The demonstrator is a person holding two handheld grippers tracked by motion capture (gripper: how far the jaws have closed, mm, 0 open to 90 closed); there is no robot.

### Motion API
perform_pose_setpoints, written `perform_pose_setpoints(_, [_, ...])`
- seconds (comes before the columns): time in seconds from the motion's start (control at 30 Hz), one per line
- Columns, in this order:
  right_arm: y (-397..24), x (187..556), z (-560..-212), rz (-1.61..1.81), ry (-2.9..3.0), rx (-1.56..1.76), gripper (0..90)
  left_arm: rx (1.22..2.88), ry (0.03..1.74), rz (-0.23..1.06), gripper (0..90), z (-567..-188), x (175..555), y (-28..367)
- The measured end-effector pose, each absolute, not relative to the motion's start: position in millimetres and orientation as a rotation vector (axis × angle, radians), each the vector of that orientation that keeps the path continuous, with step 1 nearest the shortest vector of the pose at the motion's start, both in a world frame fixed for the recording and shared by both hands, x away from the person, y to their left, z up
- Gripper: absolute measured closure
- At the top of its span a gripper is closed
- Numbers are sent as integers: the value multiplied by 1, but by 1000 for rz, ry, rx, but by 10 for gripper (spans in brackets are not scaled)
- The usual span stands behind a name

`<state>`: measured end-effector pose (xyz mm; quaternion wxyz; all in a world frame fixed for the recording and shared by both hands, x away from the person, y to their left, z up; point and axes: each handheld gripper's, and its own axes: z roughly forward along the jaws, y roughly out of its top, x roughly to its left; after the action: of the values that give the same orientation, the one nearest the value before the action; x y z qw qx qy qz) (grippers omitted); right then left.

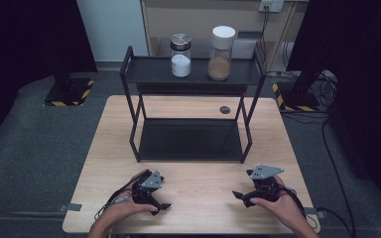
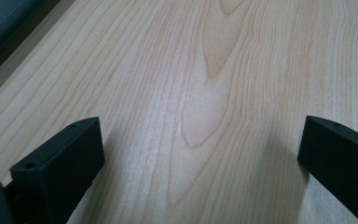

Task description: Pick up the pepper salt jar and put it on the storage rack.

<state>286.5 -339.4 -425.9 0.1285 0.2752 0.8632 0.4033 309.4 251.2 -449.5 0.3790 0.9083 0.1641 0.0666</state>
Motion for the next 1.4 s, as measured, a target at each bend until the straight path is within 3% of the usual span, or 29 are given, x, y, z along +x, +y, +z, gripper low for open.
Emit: perform_pose_setpoints(1.4, [-331,285,-452,1098,2559,818,32,2319,425,171,0,-450,309,251])
